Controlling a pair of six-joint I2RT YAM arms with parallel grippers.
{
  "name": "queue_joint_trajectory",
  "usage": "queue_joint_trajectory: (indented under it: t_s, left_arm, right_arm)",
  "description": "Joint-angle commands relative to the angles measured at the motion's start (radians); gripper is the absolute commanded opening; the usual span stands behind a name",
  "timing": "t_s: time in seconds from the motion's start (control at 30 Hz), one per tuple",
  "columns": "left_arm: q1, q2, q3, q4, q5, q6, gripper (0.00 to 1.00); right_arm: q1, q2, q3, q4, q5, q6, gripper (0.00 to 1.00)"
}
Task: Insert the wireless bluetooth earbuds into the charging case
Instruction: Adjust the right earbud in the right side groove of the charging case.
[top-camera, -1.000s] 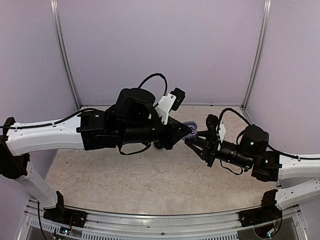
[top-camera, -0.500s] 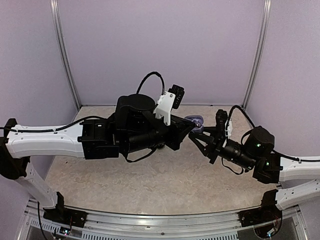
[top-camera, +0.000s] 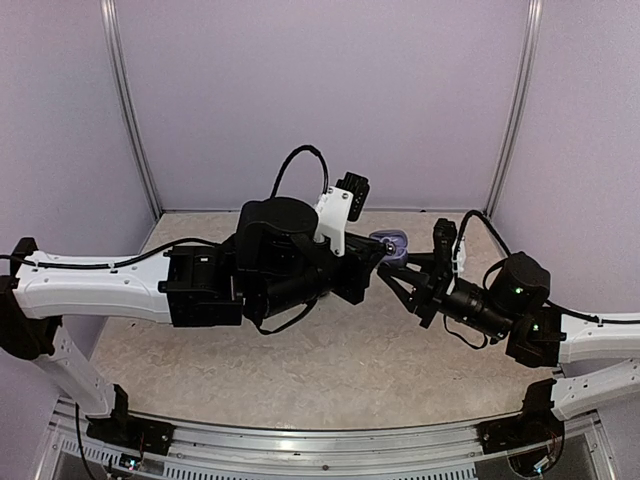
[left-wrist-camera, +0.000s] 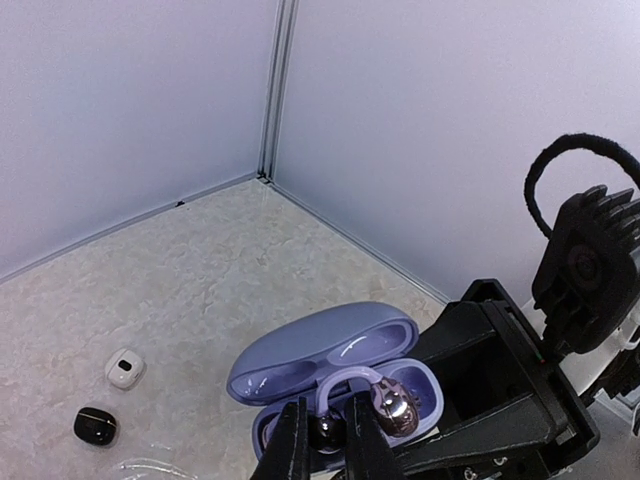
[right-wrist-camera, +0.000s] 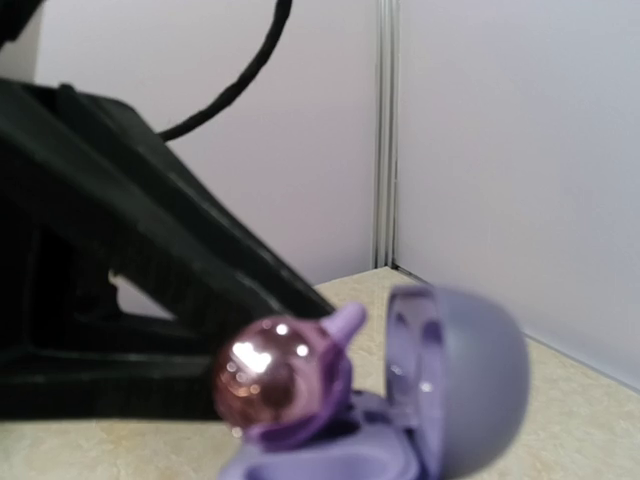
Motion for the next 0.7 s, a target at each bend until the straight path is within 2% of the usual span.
queue_joint_trajectory:
  t_s: [0.0,0.33,0.67]
  left_arm:
    - [-0.019,0.044,0.034,-0.037,-0.066,0.051,0.0]
    - [-0.051,0.076,0.074,-0.057,-0.144,0.142,0.0]
    - [-0.058,0.085,0.062,-0.088,-0.138,0.163,0.0]
  right_arm:
    - [0.012,0.012,0.024,0.035,-0.049,-0.003,0.0]
    - [0.013,0.023,0.018,0.042,-0.049,0.033,0.0]
    - [0.013,-0.021,-0.008,0.094,-0.052,0.045,0.0]
